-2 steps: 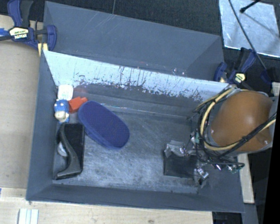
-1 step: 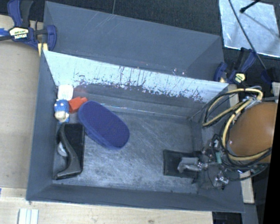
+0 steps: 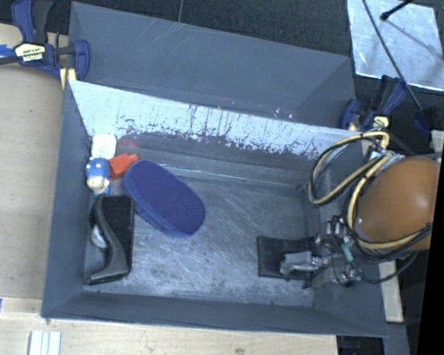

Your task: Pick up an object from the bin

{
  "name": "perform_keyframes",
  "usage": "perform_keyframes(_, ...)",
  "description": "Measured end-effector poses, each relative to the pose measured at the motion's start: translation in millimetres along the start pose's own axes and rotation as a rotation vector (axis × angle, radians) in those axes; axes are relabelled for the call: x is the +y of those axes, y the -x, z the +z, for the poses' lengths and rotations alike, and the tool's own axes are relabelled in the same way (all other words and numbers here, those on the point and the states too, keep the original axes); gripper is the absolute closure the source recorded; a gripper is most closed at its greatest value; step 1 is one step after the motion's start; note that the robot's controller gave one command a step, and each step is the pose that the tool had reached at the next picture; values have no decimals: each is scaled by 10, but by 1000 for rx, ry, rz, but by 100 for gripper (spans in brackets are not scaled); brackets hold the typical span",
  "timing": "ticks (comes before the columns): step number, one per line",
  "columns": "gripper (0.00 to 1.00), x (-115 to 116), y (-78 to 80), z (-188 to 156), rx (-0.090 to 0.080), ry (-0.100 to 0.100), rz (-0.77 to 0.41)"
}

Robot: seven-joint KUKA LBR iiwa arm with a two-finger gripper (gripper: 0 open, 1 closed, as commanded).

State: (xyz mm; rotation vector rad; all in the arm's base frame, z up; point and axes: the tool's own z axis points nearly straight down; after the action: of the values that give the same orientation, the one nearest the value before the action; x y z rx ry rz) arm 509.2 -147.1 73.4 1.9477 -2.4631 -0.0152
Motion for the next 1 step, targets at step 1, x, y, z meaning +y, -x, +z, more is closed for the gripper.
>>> perform_keyframes(1, 0, 98, 110, -12, 10, -11, -350)
